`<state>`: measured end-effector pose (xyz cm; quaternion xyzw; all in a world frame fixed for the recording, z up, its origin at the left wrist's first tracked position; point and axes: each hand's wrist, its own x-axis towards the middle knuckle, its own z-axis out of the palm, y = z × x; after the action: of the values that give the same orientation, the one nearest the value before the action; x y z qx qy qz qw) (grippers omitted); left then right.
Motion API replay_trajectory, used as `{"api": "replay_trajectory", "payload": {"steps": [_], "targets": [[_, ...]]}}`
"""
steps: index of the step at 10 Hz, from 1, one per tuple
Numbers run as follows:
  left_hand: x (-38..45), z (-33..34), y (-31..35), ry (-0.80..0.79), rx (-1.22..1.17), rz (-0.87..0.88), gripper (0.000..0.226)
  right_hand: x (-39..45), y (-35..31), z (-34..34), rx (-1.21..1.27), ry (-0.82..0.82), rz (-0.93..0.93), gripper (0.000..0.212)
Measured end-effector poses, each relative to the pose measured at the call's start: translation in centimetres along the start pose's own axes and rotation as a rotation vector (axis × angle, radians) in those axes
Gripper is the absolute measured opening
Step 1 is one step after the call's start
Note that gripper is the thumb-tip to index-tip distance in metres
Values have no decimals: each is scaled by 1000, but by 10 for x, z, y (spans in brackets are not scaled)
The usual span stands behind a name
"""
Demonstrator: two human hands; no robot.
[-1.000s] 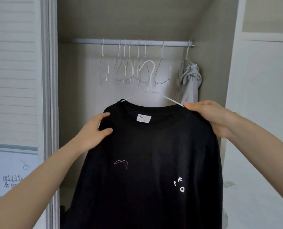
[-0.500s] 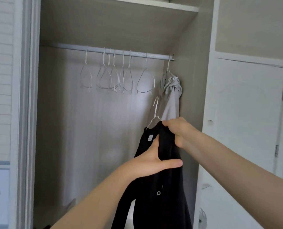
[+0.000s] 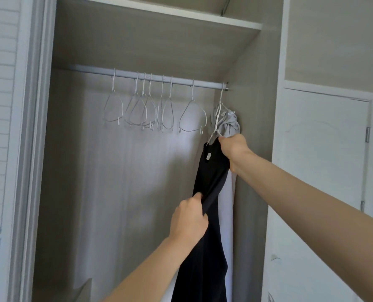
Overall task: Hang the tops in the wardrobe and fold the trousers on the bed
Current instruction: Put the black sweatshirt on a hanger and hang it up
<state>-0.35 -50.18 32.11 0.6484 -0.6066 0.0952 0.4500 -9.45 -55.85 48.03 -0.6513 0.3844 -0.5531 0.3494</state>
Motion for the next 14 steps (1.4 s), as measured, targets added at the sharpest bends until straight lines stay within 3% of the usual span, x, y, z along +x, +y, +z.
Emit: {"api": "replay_trajectory", "payload": {"steps": [2,4,5,7,9,10,11,14], "targets": [[24,15,-38,47,41,-33,28,50,-17,-3,38,72,-88,37],[75,22,-66,139,41,0,31,103,-43,3,67,75,-110,22],[109,24,-75,173,-10,11,32,129,-56,12,56,96,-158,36],[175,43,-93,195,-136,59,25,202,-63,42,35,152,-251,37],[207,77,-100,173,-221,105,35,250,-50,56,2,173,-239,43],[221,89,-104,151,-201,144,53,267,-41,58,-4,160,-215,47],[228,100,-106,94,-170,160,67,280,-32,61,-41,153,-255,37],[224,122,-108,31,-176,197,65,275,-17,62,-170,102,-254,36]]}}
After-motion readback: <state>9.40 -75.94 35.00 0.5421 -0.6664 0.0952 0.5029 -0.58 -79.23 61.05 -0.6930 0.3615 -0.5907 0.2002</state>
